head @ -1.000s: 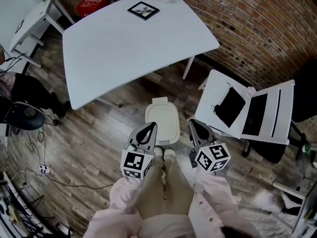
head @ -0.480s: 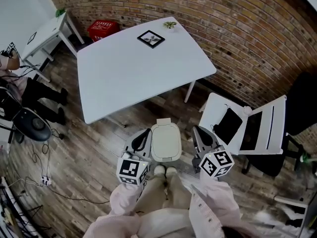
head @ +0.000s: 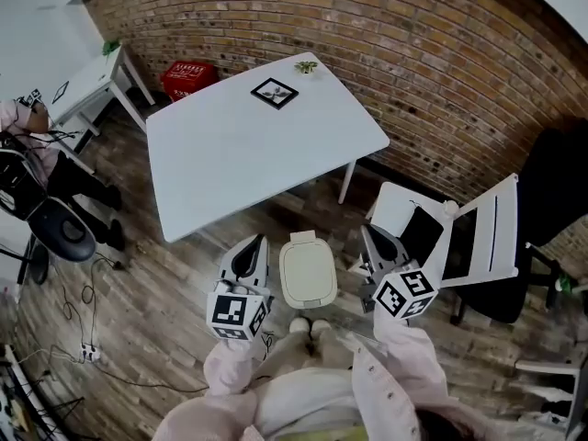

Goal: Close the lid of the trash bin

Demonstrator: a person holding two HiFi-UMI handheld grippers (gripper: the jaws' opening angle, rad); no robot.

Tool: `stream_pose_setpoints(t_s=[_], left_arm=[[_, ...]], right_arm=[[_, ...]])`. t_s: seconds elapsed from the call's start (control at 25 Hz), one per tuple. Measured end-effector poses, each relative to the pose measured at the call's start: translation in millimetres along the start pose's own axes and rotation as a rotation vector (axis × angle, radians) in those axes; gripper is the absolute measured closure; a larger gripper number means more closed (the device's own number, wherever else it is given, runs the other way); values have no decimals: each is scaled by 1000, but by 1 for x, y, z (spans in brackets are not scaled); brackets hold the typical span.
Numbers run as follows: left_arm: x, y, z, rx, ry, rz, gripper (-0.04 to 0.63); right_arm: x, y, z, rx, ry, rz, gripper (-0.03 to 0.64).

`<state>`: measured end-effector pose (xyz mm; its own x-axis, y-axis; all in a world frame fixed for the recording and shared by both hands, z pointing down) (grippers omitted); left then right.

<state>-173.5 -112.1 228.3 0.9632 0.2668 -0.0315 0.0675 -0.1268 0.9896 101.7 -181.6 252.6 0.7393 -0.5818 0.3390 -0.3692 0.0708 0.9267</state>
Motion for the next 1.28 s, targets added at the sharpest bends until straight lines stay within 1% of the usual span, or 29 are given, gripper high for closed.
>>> stream_pose_setpoints(t_s=[0.24,0.48,0.68,0.92,1.28], left_arm=[[-10,-15,-2,23,-16,19,601],[-18,-25,-8,40,-42,30,601],[-18,-31,-12,43,-52,60,601],[-16,-32,-15,47,-64,63,601],[-11,-30,-19,48,-65,67,601]], right_arm=[[0,-19,2,44,7,-27,614],[-1,-33,2,64,5,-72,614],[-3,-42,3,77,-7,-103,614],[-6,-46,5,76,-29,-133,614],[-10,-44,3,79,-44,-135,614]])
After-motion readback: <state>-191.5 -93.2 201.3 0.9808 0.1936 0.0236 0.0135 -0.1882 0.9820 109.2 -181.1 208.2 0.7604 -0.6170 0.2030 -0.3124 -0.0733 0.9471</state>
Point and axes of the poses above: the fingertips, and each gripper's own axes: z forward along the fingers, x to its right, y out of its underside, the point moved 8 cm from there along -z, backward along the fingers, and after that the axes turned 15 degrees about x, right-handed, at the moved point
